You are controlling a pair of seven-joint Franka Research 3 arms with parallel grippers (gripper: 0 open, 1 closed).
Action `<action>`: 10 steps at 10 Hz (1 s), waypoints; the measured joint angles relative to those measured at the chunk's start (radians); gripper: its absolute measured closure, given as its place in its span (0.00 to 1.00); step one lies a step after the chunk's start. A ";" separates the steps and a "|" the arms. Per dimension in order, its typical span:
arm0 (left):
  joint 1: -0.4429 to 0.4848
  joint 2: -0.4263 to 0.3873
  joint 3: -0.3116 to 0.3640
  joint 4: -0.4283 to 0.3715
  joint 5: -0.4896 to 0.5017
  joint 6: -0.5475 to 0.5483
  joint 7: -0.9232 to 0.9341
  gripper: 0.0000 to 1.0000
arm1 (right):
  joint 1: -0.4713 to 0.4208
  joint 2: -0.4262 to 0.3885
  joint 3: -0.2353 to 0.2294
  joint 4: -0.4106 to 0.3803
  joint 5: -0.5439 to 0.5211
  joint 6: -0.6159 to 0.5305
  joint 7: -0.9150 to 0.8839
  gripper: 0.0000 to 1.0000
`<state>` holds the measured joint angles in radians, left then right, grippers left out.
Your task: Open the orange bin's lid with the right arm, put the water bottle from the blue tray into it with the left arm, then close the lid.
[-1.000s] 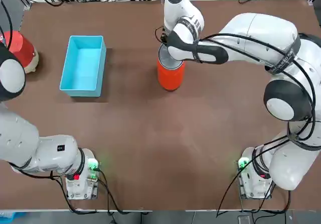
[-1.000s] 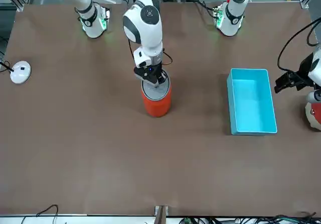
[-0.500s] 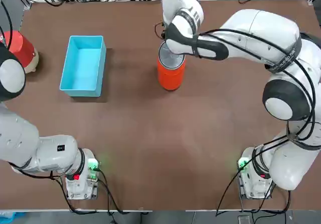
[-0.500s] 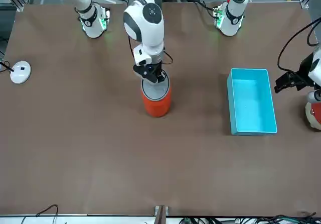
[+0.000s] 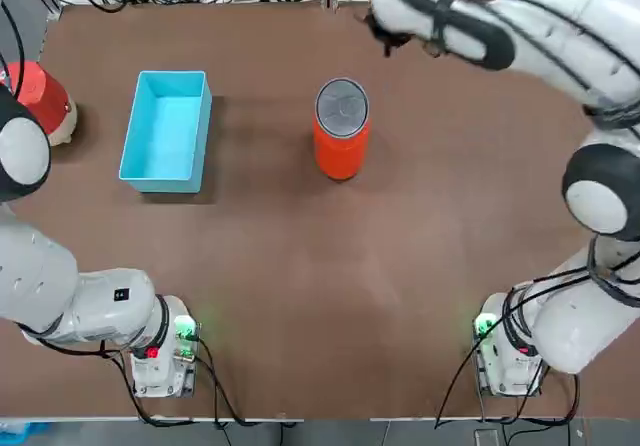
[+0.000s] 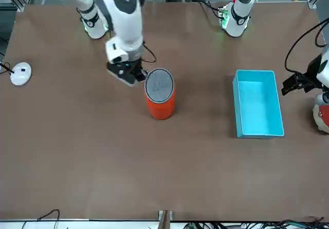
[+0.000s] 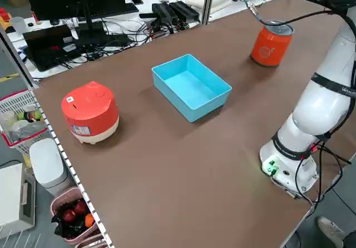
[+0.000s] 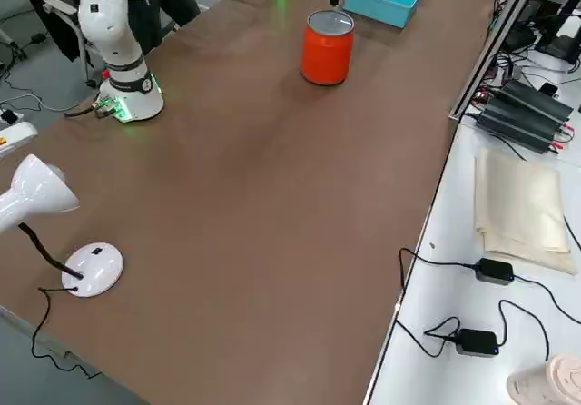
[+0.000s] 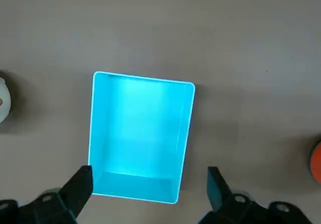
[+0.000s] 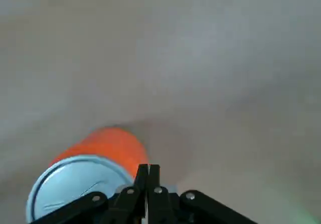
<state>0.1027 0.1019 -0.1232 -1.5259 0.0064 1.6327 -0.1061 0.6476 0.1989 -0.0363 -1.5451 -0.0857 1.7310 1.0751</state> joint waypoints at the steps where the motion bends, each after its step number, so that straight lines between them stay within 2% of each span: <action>1: 0.000 0.000 0.000 0.000 0.000 0.000 0.000 0.00 | -0.062 -0.029 -0.002 -0.001 0.022 -0.027 -0.079 0.91; 7: -0.001 0.000 0.000 0.000 0.000 0.000 0.000 0.00 | -0.366 -0.118 -0.007 -0.007 0.032 -0.132 -0.557 0.05; 8: -0.001 0.000 0.000 0.000 0.000 0.000 0.000 0.00 | -0.415 -0.128 -0.008 -0.009 0.031 -0.132 -0.642 0.00; 10: -0.001 0.000 0.000 0.000 0.000 0.000 0.000 0.00 | -0.519 -0.159 -0.009 -0.011 0.031 -0.140 -0.821 0.00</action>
<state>0.1017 0.1015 -0.1237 -1.5257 0.0064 1.6326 -0.1061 0.1283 0.0403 -0.0451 -1.5564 -0.0543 1.5905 0.2539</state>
